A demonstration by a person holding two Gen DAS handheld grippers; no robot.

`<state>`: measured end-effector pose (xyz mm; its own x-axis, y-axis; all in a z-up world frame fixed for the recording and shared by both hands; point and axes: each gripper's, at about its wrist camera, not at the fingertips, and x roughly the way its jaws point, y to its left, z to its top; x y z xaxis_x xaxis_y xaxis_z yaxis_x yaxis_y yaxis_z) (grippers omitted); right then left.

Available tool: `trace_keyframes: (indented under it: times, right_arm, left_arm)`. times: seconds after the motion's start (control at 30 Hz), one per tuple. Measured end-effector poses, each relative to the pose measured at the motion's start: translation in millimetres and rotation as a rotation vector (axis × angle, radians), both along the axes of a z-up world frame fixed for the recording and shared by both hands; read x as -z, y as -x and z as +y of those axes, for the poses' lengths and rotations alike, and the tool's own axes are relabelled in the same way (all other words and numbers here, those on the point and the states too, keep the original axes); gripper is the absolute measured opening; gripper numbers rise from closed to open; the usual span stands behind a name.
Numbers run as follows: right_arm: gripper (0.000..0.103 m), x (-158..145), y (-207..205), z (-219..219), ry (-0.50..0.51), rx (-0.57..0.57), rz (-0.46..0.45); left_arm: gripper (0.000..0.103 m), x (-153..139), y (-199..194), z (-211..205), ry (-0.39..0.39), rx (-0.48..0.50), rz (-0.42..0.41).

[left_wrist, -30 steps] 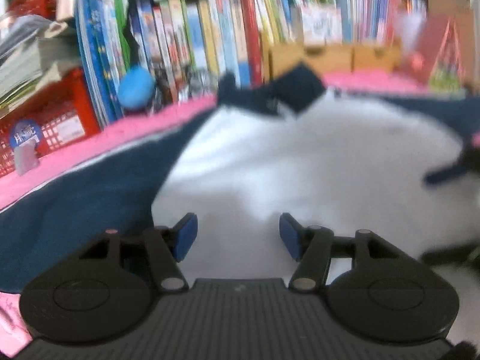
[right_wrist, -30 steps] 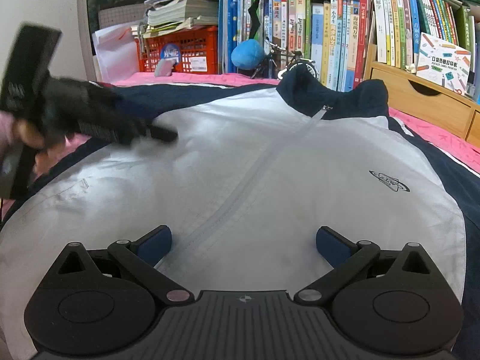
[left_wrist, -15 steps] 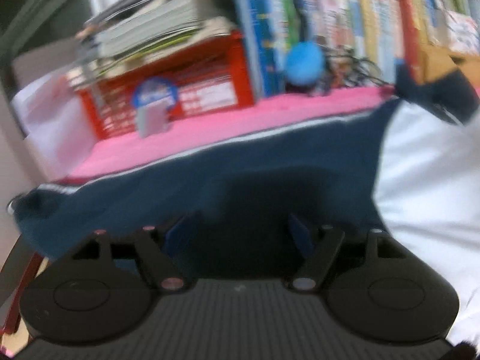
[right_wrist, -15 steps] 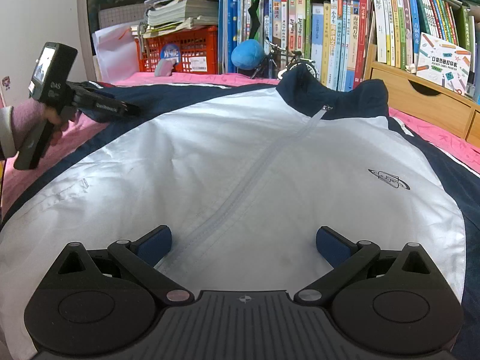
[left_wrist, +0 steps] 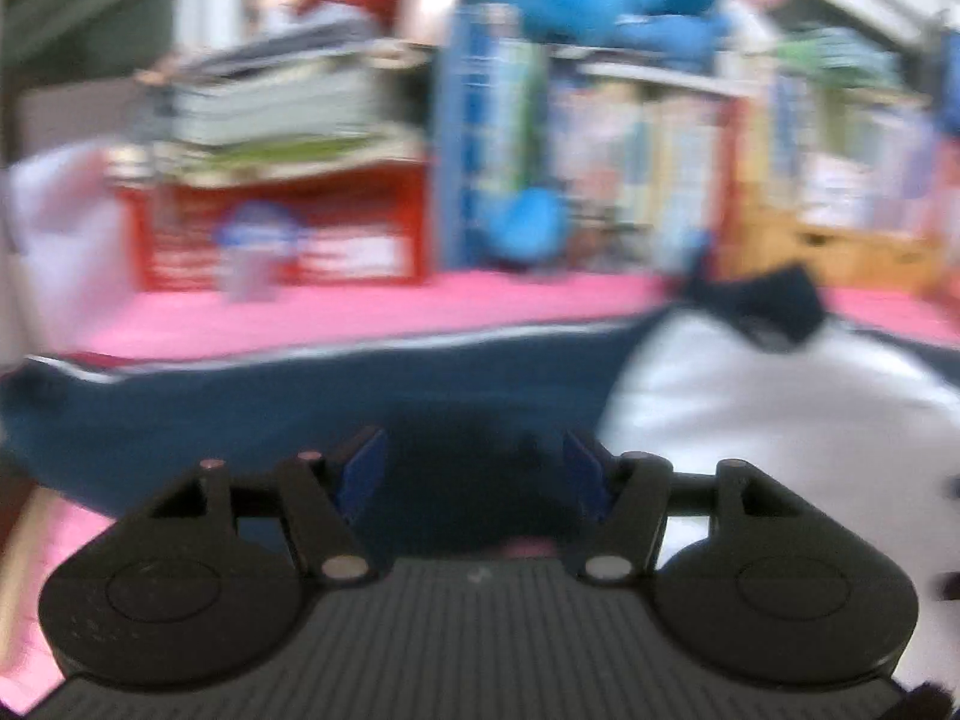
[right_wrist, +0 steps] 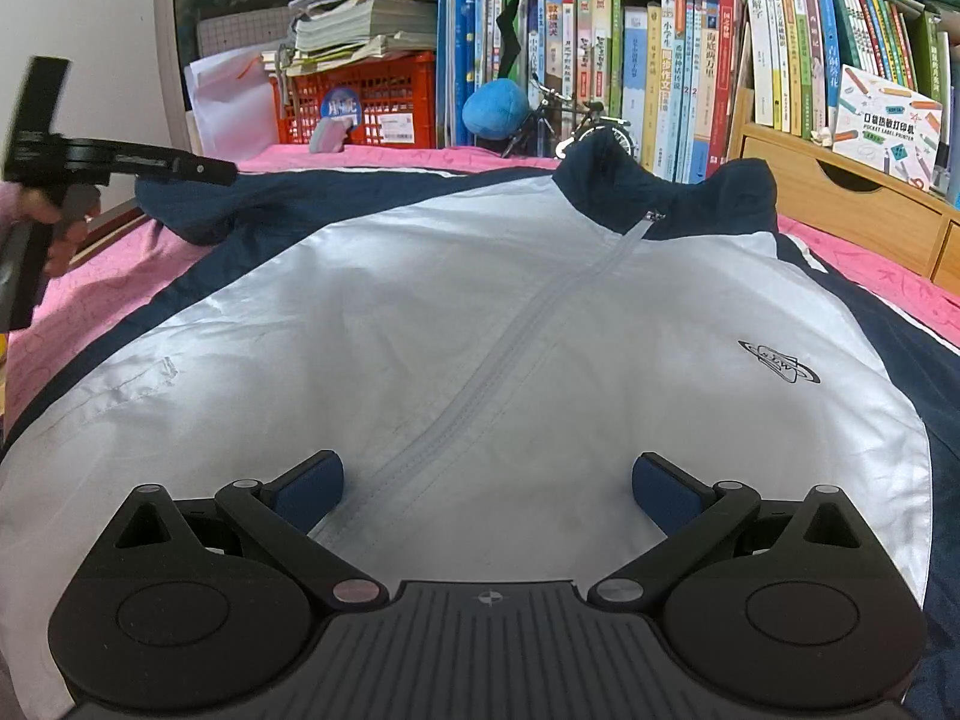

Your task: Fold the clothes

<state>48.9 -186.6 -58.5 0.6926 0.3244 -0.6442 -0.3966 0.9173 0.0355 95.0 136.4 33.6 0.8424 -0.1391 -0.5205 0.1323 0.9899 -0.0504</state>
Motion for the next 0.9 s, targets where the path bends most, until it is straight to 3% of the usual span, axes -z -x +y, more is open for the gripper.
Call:
trace_keyframes:
  times: [0.17,0.2,0.27,0.33,0.37,0.43,0.47,0.6,0.67,0.9]
  right_arm:
    - [0.103,0,0,0,0.0,0.001,0.0]
    - [0.103,0,0,0,0.0,0.001,0.0]
    - [0.103,0,0,0,0.0,0.001,0.0]
    - [0.103,0,0,0,0.0,0.001,0.0]
    - [0.103,0,0,0,0.0,0.001,0.0]
    - [0.103,0,0,0,0.0,0.0,0.0]
    - [0.103,0,0,0,0.0,0.0,0.0]
    - [0.103,0,-1,0,0.001,-0.001,0.0]
    - [0.103,0,-1,0,0.0,-0.001,0.001]
    - [0.103,0,0,0,0.003,-0.003,0.0]
  left_arm:
    - [0.063,25,-26,-6,0.045,-0.035,0.118]
    - [0.06,30,-31,-6,0.053,-0.044,0.142]
    - [0.044,35,-37,8,0.07,-0.091,0.135]
    - [0.035,36,-37,18,0.024,-0.108,0.125]
    - [0.036,37,-38,22,0.0,-0.127,0.124]
    - [0.064,40,-39,31,-0.034,-0.18,0.126]
    - [0.065,41,-39,35,-0.051,-0.207,0.127]
    - [0.064,30,-29,69,0.068,-0.263,0.121]
    - [0.064,20,-23,89,0.072,-0.315,0.084]
    - [0.062,1,-41,200,-0.005,-0.736,0.03]
